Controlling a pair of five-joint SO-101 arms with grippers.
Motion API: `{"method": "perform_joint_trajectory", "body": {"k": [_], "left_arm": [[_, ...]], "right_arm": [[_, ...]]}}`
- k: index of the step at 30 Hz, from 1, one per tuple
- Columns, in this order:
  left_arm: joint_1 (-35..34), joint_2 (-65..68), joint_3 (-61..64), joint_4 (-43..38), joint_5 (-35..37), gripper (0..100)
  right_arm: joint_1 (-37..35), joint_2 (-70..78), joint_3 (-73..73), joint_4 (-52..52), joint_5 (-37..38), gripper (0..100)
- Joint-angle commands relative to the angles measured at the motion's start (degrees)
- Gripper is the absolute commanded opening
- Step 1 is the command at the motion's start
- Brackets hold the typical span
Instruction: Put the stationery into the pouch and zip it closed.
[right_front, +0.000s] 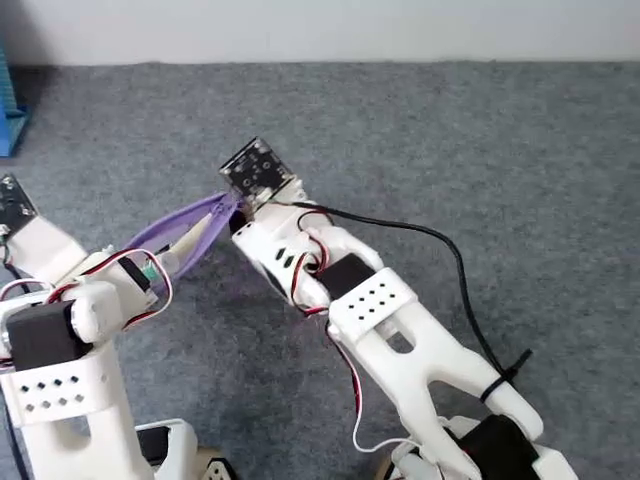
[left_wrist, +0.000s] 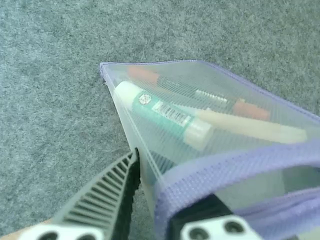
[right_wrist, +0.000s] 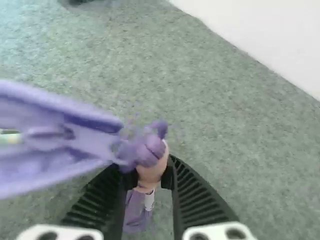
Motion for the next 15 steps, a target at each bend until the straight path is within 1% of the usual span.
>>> {"method": "perform_joint_trajectory", "body": {"k": [1,4,7,9,11,15], "left_arm": [[0.44,0.18,0.57,-1.23,0.44,1],[0.44,0.18,0.57,-1.14,0.35,1],[0.44,0.18,0.22,-0.97,0.00,1],[0.88,0.18,-1.19,0.26,-2.37,4],[0.88,0.26,-3.03,1.67,-3.43,11],[0.97,0.44,-3.82,1.76,-3.16,32]], "right_arm": [[2.07,-3.38,-1.85,2.07,0.44,0.9],[2.24,-7.69,-1.85,7.08,0.35,0.8],[2.07,-13.58,-1.85,14.46,0.18,0.8],[1.89,-17.54,-1.85,19.56,0.35,0.8],[1.89,-21.05,-1.85,24.84,0.44,0.8],[1.80,-27.65,-1.85,36.00,0.53,0.8]]}}
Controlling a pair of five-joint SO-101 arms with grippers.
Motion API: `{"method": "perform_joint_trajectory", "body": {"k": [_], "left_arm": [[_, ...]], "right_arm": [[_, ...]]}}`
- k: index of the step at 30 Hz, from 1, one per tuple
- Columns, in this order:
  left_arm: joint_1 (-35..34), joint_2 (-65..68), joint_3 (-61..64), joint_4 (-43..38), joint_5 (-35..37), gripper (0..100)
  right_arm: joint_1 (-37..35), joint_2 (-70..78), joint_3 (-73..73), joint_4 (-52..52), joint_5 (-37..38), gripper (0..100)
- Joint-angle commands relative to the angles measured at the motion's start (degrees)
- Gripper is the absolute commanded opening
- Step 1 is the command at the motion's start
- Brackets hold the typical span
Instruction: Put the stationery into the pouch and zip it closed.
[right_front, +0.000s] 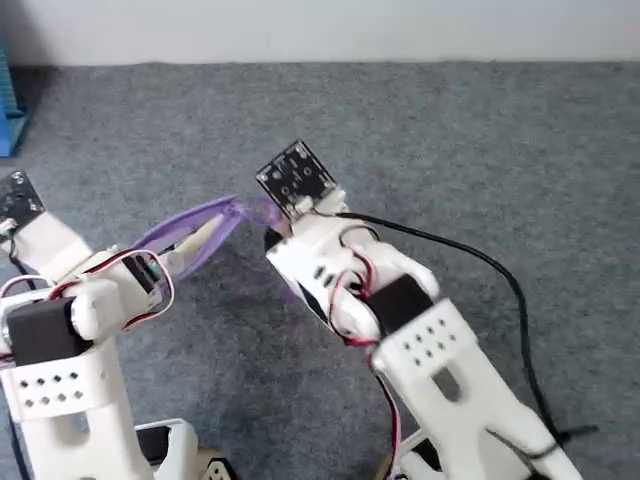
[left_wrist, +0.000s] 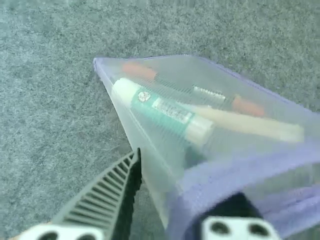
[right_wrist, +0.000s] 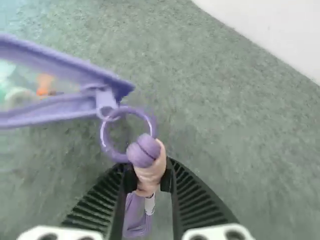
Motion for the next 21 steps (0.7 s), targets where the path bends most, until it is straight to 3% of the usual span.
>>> {"method": "perform_joint_trajectory", "body": {"k": [1,6,13,21], "left_arm": [[0.44,-0.09,-3.03,1.05,-0.62,36],[5.19,0.18,-7.25,-2.20,-0.88,40],[19.16,7.82,-10.15,-16.09,-0.88,40],[24.70,30.24,-29.93,-10.55,-0.97,40]], "right_arm": [[0.48,-7.52,-1.85,9.36,0.44,0.8],[0.48,-14.29,-1.85,18.95,0.44,0.8],[-0.40,-19.56,-1.85,26.42,-1.76,0.8],[-0.04,-20.53,-1.58,28.88,-8.00,0.8]]}}
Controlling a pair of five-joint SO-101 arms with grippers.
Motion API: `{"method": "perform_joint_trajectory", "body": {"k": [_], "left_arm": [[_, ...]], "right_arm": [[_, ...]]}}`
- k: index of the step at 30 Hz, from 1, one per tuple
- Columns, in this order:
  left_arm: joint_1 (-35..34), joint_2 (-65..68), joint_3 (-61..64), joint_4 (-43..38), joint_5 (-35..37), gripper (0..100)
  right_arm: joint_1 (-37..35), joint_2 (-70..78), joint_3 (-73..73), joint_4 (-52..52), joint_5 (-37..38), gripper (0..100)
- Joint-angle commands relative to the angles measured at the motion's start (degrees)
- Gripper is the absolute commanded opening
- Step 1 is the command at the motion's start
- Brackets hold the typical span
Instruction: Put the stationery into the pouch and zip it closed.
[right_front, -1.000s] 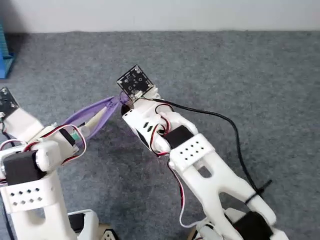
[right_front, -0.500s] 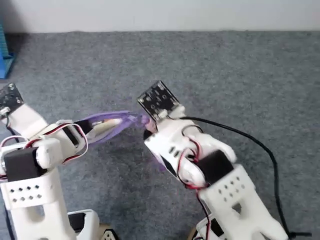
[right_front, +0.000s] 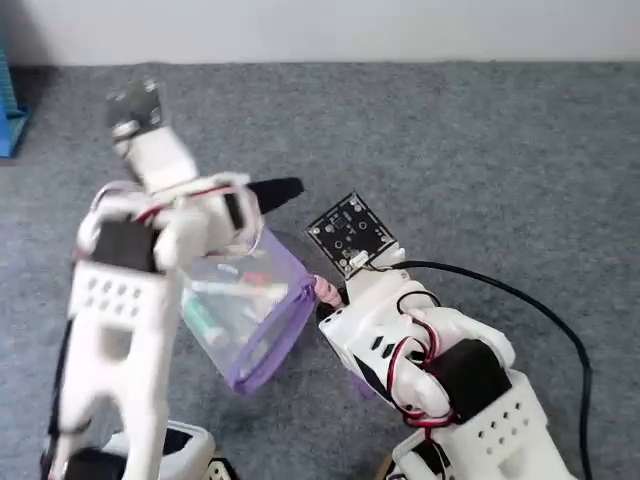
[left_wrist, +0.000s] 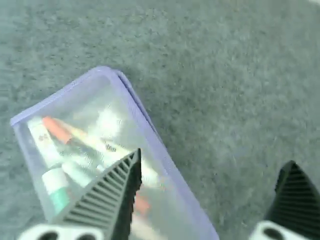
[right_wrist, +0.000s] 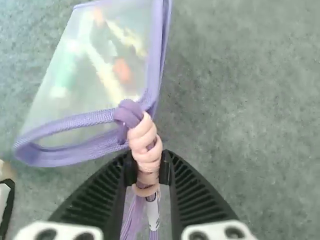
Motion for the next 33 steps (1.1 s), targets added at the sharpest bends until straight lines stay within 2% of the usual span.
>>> {"method": "perform_joint_trajectory", "body": {"k": [1,6,8,11,22,33], "left_arm": [[0.79,6.33,-14.73,5.10,-0.53,40],[0.79,8.62,-25.63,14.68,-0.44,40],[0.35,7.47,-25.45,14.86,-0.53,40],[-1.49,2.46,-23.08,14.68,-0.62,40],[-1.76,-18.20,-5.23,14.68,-0.53,40],[-1.85,-34.81,2.95,14.68,-0.26,40]], "right_arm": [[0.22,-1.98,-1.58,-1.01,-2.11,0.8],[1.36,-2.24,-2.55,-8.13,-2.02,0.8],[2.51,-1.98,-3.78,-11.38,-1.76,0.8],[4.53,-1.54,-5.71,-16.66,-1.41,0.8],[6.99,-1.54,-6.51,-37.49,10.46,0.8],[7.08,-1.45,-8.97,-45.93,12.13,0.8]]}}
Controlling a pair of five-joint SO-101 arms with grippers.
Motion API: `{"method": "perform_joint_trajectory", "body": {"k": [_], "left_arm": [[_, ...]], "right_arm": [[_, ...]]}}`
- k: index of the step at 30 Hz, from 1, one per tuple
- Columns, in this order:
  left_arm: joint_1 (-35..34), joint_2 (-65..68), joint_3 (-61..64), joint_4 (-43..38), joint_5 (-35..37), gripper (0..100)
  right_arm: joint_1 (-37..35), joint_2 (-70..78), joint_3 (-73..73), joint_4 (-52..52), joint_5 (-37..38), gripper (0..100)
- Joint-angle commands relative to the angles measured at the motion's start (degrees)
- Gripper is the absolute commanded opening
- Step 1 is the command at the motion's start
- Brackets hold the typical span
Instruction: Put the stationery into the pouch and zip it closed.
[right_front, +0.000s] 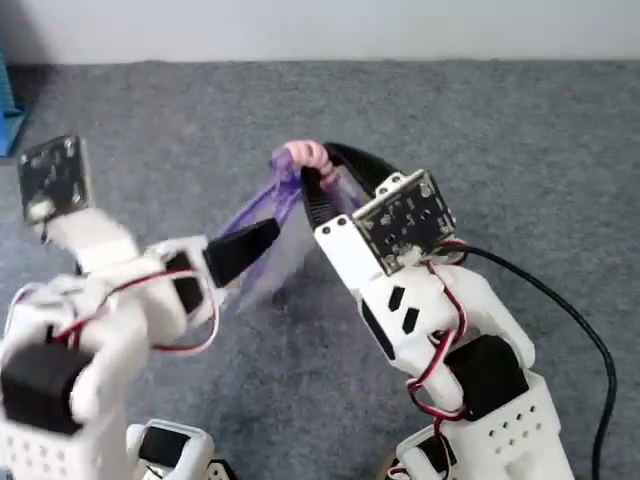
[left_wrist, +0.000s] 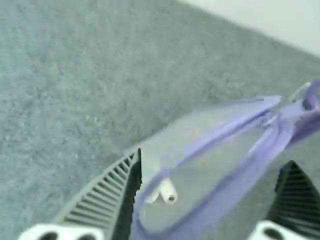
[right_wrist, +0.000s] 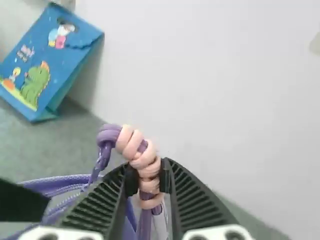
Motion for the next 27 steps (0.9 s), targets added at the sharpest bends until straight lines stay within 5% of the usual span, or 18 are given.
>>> {"method": "perform_joint_trajectory", "body": {"k": [1,7,27], "left_arm": [[-0.53,-5.01,0.22,0.88,-0.09,40],[-5.80,-11.25,0.13,0.97,0.79,40],[-0.53,-15.82,8.04,0.88,-3.43,24]], "right_arm": [[0.84,-1.45,-5.01,-3.21,0.62,0.8],[0.92,-1.54,-5.01,-3.38,1.76,0.8],[1.01,-1.54,-10.11,-2.77,5.10,0.8]]}}
